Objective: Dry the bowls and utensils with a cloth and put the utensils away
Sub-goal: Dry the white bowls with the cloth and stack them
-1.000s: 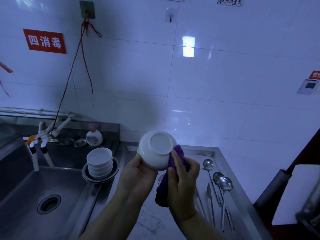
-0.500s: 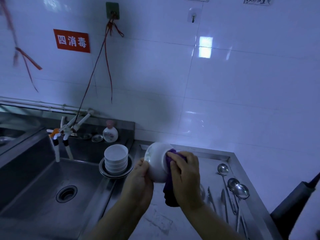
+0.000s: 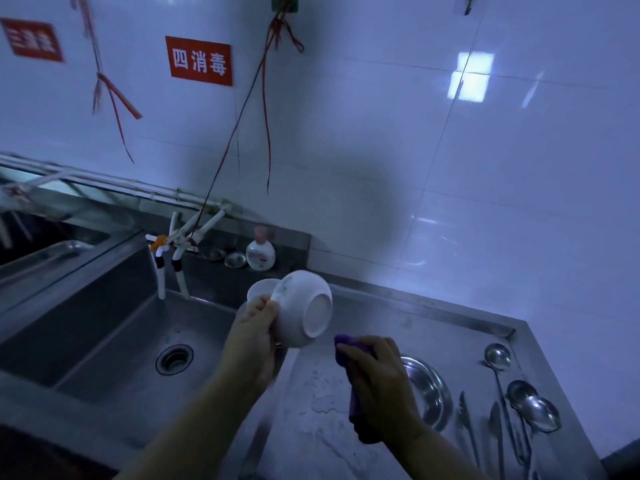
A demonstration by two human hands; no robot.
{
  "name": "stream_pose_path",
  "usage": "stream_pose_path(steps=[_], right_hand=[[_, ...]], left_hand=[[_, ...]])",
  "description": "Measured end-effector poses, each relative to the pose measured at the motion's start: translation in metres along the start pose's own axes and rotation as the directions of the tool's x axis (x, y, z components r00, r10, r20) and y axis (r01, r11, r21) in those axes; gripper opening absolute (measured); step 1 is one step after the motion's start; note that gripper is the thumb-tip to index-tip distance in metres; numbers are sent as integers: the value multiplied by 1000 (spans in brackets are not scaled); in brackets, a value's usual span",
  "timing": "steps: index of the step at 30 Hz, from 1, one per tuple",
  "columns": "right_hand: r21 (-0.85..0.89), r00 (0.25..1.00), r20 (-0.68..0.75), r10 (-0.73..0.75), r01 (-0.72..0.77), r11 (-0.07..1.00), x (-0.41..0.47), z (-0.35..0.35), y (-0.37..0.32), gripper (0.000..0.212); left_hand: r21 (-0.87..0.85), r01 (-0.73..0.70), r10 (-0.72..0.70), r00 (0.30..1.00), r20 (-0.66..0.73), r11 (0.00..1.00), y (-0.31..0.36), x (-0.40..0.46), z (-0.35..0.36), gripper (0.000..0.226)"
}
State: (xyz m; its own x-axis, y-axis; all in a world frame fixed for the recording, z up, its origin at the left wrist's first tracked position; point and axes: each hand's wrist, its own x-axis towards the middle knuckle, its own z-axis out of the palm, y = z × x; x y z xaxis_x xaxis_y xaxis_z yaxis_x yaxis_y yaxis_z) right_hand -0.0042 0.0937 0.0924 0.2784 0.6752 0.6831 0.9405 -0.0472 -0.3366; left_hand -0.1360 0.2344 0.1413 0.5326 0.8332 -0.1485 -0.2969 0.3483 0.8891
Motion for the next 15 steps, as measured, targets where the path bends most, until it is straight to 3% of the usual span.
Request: stream_pose_path(steps=[2, 4, 7, 11, 13, 15], right_hand=[[-26, 998, 49, 43, -41, 999, -1, 11, 15, 24], [-51, 991, 119, 59, -53, 997, -2, 23, 30, 36], [-12, 982, 171, 77, -76, 997, 2, 42, 49, 38], [42, 970, 213, 114, -126, 991, 5, 64, 74, 36], [61, 961, 242, 131, -150, 987, 6, 74, 84, 33], [78, 956, 258, 139, -164, 983, 7, 83, 93, 27]], left_hand=[[259, -120, 139, 989, -54, 958, 5, 26, -10, 21], [530, -228, 274, 962, -10, 817, 7, 55, -19, 17], [767, -279, 327, 940, 95, 579, 5, 94, -26, 17], [945, -227, 306, 940, 150, 235, -9, 134, -32, 37], [968, -242, 300, 930, 213, 63, -19, 150, -36, 31], [964, -263, 292, 920, 263, -40, -30, 161, -39, 29]])
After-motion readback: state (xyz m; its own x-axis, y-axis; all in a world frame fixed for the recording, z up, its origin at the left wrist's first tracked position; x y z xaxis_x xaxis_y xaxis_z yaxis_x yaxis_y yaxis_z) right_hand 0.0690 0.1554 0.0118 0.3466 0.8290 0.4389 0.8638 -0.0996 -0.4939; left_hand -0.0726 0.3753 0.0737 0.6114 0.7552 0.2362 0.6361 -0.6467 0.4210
